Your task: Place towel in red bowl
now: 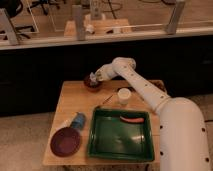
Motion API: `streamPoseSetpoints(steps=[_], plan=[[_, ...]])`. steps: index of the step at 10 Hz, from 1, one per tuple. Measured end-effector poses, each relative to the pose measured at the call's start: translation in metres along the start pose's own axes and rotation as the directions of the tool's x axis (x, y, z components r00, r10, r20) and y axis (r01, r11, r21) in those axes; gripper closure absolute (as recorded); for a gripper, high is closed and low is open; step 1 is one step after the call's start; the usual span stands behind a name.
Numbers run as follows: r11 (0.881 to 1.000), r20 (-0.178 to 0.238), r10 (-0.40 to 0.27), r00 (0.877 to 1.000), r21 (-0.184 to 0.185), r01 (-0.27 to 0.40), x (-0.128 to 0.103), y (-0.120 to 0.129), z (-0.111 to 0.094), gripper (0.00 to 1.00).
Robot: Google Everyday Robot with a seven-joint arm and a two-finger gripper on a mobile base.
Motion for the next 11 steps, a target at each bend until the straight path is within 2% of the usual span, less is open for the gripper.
streamPoseSetpoints(steps=[4, 5, 7, 9, 11], plan=[[0.999, -0.032, 0.031, 0.999, 0.012, -0.031, 0.017, -0.007, 0.025, 0.99], [0.999, -0.041, 0.042, 0.998, 0.011, -0.042, 0.024, -0.007, 0.031, 0.95], [0.998, -0.051, 0.069, 0.996, 0.015, -0.069, 0.031, -0.011, 0.046, 0.74], [0.996, -0.063, 0.085, 0.994, 0.025, -0.083, 0.042, -0.012, 0.048, 0.56], [0.996, -0.063, 0.085, 0.994, 0.034, -0.083, 0.043, -0.015, 0.05, 0.36]])
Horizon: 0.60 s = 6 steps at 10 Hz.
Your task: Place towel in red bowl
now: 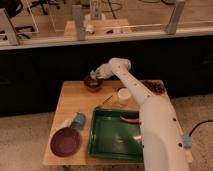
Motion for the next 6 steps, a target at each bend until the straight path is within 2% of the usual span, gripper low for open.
streamPoseSetpoints(steps=[1, 2, 6], plan=[[1.0, 0.0, -0.003, 1.0, 0.001, 0.003, -0.001, 0.0, -0.002, 0.26], [1.0, 0.002, -0.002, 1.0, 0.008, 0.002, -0.006, -0.002, -0.015, 0.2], [0.998, 0.029, 0.016, 0.999, 0.055, -0.018, -0.026, -0.022, -0.065, 0.2]])
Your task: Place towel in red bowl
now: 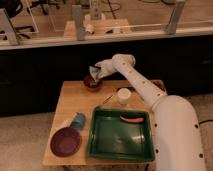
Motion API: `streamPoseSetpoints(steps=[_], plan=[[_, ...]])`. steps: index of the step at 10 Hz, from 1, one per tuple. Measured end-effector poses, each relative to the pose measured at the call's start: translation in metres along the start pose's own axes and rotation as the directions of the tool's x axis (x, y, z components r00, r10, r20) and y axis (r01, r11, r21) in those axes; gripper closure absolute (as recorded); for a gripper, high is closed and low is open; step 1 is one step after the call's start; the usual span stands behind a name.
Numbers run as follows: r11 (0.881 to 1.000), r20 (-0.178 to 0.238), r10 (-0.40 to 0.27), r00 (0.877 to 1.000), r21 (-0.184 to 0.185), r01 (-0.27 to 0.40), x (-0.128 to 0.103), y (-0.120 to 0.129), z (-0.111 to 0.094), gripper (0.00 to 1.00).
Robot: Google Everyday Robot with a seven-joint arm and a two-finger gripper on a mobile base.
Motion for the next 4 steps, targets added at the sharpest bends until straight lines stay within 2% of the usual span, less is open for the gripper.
streamPoseSetpoints(steps=[4], plan=[[0.999, 0.027, 0.012, 1.0, 0.044, -0.013, -0.009, -0.007, -0.024, 0.2]])
